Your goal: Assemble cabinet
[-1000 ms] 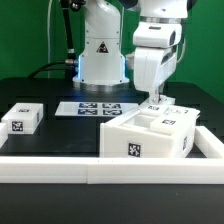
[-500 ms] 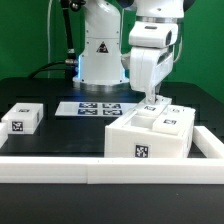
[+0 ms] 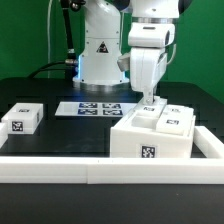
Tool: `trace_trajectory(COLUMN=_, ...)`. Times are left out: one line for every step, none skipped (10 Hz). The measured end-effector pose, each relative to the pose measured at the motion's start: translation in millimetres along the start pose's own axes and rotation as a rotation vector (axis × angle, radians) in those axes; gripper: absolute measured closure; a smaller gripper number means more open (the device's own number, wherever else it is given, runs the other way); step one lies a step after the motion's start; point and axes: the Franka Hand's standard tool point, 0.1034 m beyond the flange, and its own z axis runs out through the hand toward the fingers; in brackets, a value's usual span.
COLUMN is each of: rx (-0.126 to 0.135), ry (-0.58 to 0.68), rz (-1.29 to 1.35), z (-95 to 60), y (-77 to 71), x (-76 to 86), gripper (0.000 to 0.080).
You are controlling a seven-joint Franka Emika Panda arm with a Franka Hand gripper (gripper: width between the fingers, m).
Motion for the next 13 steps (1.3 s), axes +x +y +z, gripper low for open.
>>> trace_trajectory(rx=0.007, ry=-0.004, rz=-0.03, z=2.3, y=3.1, x=-5.3, gripper=0.0729)
trace_trajectory(rx=0.007, ry=-0.005, rz=-0.065, z=2.4, y=8.0, x=-9.3, gripper=0.0729)
trace_trajectory(rx=0.004, ry=-0.003, rz=-0.094, z=1.9, y=12.5, x=-10.4, gripper=0.0729)
trace_trajectory(rx=0.0, ry=-0.002, rz=-0.106, z=1.3, y=15.3, x=-9.5, gripper=0.0729)
trace_trajectory(rx=-0.004, ry=0.0, rz=-0.111, z=0.4, y=15.7, x=-7.2, gripper=0.0729)
trace_trajectory(rx=-0.004, ry=0.001, rz=-0.115, z=0.5, y=14.8, x=-5.2, gripper=0.0729)
trace_trajectory(rx=-0.003, ry=0.001, rz=-0.113, z=0.9, y=15.0, x=-6.2, gripper=0.0729)
trace_trajectory(rx=-0.003, ry=0.001, rz=-0.112, z=1.0, y=15.0, x=-6.3, gripper=0.0729)
trace_trajectory(rx=-0.003, ry=0.0, rz=-0.115, z=0.8, y=14.9, x=-6.1, gripper=0.0729)
trace_trajectory(rx=-0.007, ry=0.001, rz=-0.132, z=-1.6, y=13.9, x=-4.0, gripper=0.0729)
trace_trajectory(rx=-0.014, ry=0.002, rz=-0.139, z=-6.2, y=13.7, x=-0.7, gripper=0.0729)
trace_trajectory(rx=-0.013, ry=0.0, rz=-0.144, z=-9.5, y=13.5, x=1.3, gripper=0.0729)
trace_trajectory(rx=-0.009, ry=-0.004, rz=-0.152, z=-11.9, y=13.5, x=3.3, gripper=0.0729)
